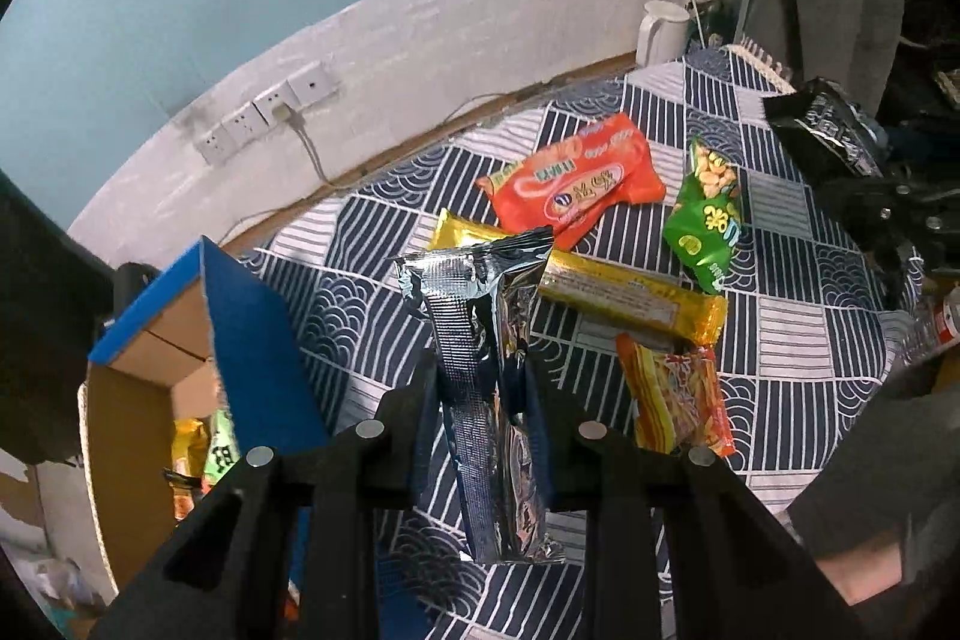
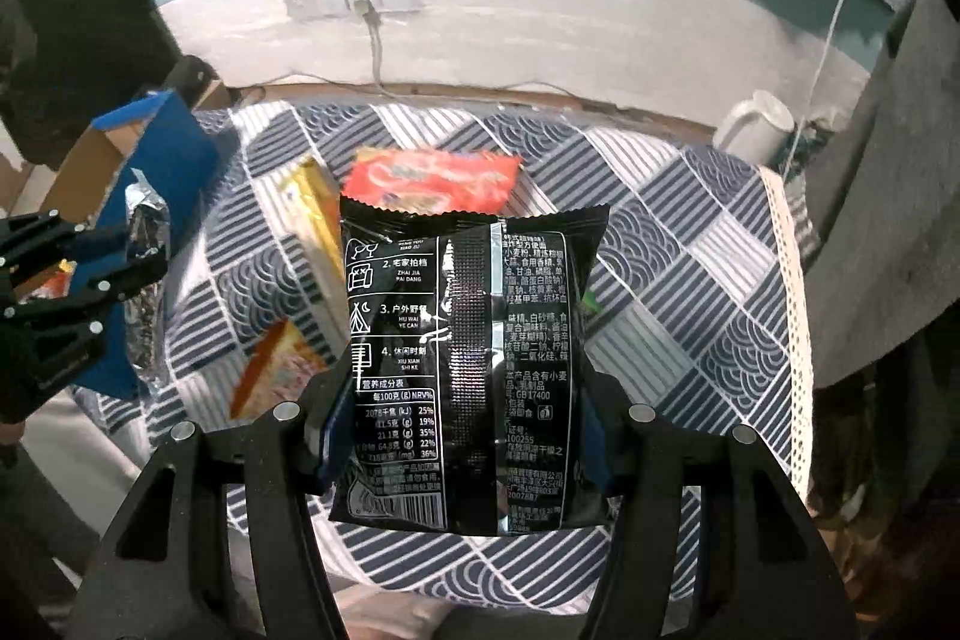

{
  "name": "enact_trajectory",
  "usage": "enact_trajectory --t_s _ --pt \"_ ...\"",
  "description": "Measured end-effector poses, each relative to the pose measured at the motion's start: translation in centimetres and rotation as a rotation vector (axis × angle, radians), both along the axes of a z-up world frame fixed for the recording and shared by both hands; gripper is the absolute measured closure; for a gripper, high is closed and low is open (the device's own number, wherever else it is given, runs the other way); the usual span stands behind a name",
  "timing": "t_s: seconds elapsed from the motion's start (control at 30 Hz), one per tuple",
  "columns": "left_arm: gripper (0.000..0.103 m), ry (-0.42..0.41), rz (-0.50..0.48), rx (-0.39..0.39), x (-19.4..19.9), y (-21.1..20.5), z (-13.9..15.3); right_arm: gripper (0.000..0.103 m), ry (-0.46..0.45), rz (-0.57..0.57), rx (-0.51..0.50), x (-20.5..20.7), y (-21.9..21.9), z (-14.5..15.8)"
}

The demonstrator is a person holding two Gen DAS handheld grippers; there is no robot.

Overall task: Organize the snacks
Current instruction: 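Carry the silver and black packets over the box and release both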

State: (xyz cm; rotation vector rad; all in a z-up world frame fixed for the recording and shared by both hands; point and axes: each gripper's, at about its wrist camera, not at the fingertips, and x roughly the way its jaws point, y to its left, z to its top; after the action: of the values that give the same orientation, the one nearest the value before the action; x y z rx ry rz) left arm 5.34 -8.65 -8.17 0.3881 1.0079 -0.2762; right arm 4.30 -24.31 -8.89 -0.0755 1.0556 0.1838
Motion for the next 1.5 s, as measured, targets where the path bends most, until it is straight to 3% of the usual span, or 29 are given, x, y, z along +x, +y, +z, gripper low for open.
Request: enact_trajectory --t_s 0.43,0.93,1.5 --pt "0.076 -0.085 0.028 -0.037 -1.5 3.6 4.3 0.044 -0.072 0.082 0.009 0.0 5.0 3.7" --pt "0.076 -0.196 0.099 -0.096 -3.3 10.9 9.3 0.044 -0.11 0.167 0.014 1.2 11.1 6.0" --pt "0.076 -0.173 0.246 -0.068 -3.1 20.8 7.5 0.044 -0.094 0.302 0.013 3.5 21.9 6.4"
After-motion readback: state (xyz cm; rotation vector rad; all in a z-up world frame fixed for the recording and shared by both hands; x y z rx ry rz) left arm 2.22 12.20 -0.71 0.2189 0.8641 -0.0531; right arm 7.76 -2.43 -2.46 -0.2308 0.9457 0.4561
